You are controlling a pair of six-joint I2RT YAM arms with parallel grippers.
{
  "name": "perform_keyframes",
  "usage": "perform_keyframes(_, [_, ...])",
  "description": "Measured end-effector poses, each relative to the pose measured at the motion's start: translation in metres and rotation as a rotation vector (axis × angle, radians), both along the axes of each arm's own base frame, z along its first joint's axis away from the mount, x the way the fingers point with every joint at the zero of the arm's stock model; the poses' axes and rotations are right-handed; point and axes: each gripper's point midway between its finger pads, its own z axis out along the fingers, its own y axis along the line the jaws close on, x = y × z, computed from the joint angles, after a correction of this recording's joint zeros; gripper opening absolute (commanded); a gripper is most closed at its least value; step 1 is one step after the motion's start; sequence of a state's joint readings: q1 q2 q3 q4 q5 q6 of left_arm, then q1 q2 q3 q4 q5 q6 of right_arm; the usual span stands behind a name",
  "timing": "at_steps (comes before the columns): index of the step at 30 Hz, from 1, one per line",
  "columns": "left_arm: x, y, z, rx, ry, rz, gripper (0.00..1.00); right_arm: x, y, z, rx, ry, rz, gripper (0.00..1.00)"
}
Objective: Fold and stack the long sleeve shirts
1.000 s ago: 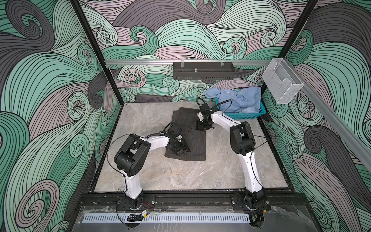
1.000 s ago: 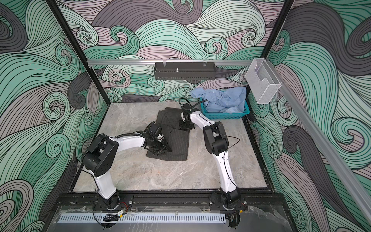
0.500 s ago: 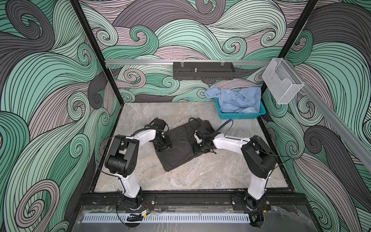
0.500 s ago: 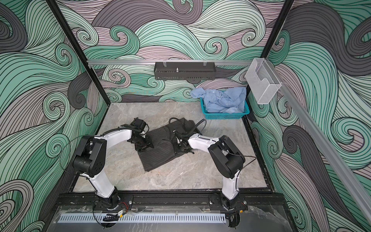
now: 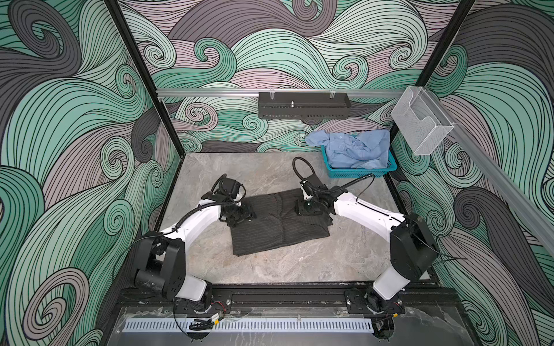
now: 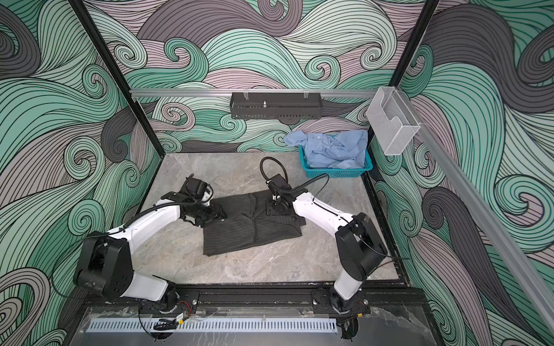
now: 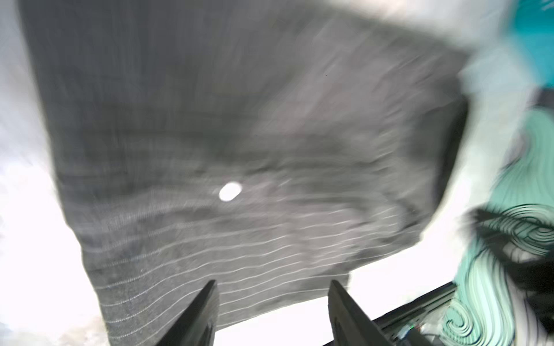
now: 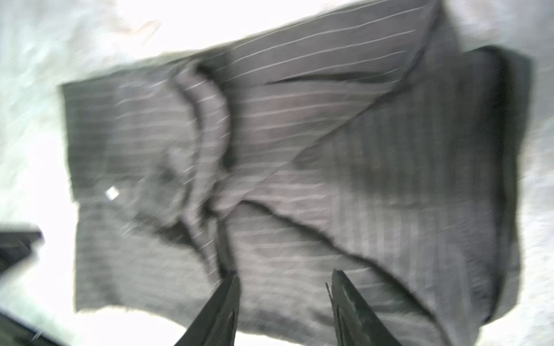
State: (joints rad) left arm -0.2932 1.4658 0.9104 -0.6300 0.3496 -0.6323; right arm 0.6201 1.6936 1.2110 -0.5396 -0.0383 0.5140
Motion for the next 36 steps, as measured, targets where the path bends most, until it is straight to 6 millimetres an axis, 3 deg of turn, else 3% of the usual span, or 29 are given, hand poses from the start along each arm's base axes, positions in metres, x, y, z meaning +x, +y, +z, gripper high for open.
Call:
perform_keyframes(4, [-0.037, 0.010, -0.041, 0.036, 0.146, 0.005, 0.62, -0.004, -0.024, -0.041, -0.067, 0.087, -0.031, 0.51])
perform_keyframes(9, [-0.045, 0.015, -0.048, 0.056, 0.167, 0.004, 0.63, -0.039, -0.046, -0.081, -0.123, 0.187, -0.032, 0.50])
perform_keyframes(16, [-0.031, 0.019, -0.040, 0.079, 0.147, -0.012, 0.66, -0.064, -0.057, -0.079, -0.074, 0.156, -0.042, 0.49])
perform_keyframes(19, [-0.010, 0.017, -0.016, 0.060, 0.065, -0.015, 0.68, -0.077, -0.065, -0.072, -0.080, 0.165, -0.048, 0.50])
perform_keyframes(21, [0.002, 0.018, 0.007, 0.042, -0.019, -0.008, 0.69, -0.076, -0.064, -0.056, -0.069, 0.140, -0.046, 0.50])
perform_keyframes(24, [0.013, 0.029, 0.047, 0.020, -0.168, 0.020, 0.69, -0.057, -0.045, -0.013, -0.009, 0.049, -0.030, 0.45])
perform_keyframes(27, [0.020, 0.045, 0.068, 0.012, -0.271, 0.067, 0.69, -0.033, -0.012, 0.031, 0.089, -0.045, 0.005, 0.29])
perform_keyframes(29, [0.022, 0.057, 0.061, 0.014, -0.284, 0.111, 0.69, -0.022, 0.015, 0.050, 0.164, -0.072, 0.037, 0.17])
perform_keyframes(31, [0.020, 0.068, 0.042, 0.020, -0.255, 0.149, 0.69, -0.012, 0.040, 0.055, 0.225, -0.071, 0.066, 0.12])
perform_keyframes(36, [0.012, 0.079, -0.006, 0.022, -0.126, 0.203, 0.69, 0.001, 0.083, 0.021, 0.312, 0.028, 0.102, 0.07])
